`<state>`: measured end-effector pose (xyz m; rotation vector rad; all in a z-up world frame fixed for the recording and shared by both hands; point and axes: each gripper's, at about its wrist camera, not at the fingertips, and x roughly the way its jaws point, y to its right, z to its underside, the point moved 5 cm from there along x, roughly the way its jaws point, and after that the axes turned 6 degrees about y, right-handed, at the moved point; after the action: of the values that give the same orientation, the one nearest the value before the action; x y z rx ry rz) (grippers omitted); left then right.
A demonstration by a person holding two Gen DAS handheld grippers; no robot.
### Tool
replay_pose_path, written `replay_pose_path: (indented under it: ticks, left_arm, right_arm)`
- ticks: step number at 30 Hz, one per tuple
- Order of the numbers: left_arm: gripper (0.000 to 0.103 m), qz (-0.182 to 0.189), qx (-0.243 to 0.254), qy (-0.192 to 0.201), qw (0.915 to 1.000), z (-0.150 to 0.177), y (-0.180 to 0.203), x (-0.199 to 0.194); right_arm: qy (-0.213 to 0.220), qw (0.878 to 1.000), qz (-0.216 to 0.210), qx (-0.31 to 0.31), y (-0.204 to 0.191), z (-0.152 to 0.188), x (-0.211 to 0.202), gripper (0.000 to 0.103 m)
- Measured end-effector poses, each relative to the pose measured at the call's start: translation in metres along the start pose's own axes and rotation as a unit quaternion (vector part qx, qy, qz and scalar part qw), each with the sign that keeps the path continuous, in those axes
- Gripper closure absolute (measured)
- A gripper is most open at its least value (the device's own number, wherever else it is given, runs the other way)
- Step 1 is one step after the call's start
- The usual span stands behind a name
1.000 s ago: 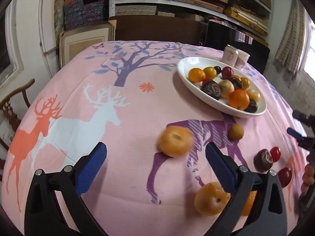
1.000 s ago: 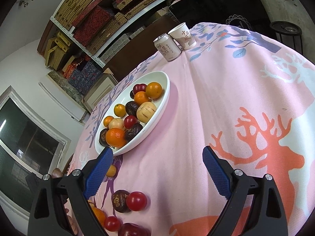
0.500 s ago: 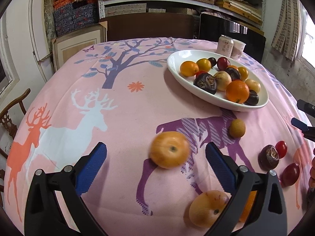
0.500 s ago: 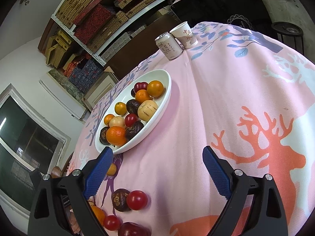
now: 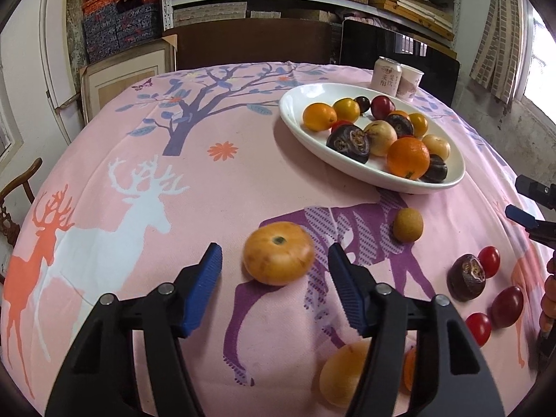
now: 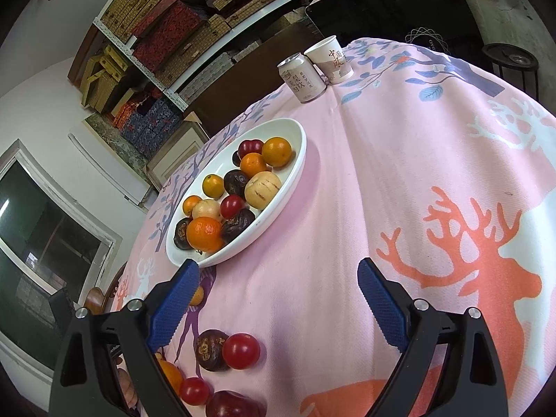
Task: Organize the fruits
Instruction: 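Grasp a large yellow fruit with the left gripper while the right grasps a small yellow fruit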
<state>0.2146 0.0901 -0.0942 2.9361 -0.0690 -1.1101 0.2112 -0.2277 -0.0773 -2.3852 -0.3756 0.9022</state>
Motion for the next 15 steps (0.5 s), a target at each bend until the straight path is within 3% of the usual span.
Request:
replay_pose_path:
  ticks: [2,6,11,15]
  left_arm:
    - [0.044,0.002,0.002,-0.003,1.0000,0.000,0.002,0.002]
    - [0.058,0.010,-0.009,-0.009,0.9999,-0.001,0.000,0.006]
    - [0.059,0.009,-0.007,-0.008,0.9999,-0.001,0.001,0.007]
    - [0.059,0.000,-0.009,-0.006,0.9999,-0.001,-0.002,0.005]
  right_arm:
    - [-0.001,1.000,0.001,-0.003,-0.001,0.001,0.000,0.010]
    - [-0.002,1.000,0.001,-0.012,-0.004,0.002,0.001,0.010]
    - [0.009,0.998,-0.014,-0.056,-0.023,0.004,-0.004,0.010]
    - [0.023,0.991,-0.039,-0.127,-0.060,0.012,-0.012,0.011]
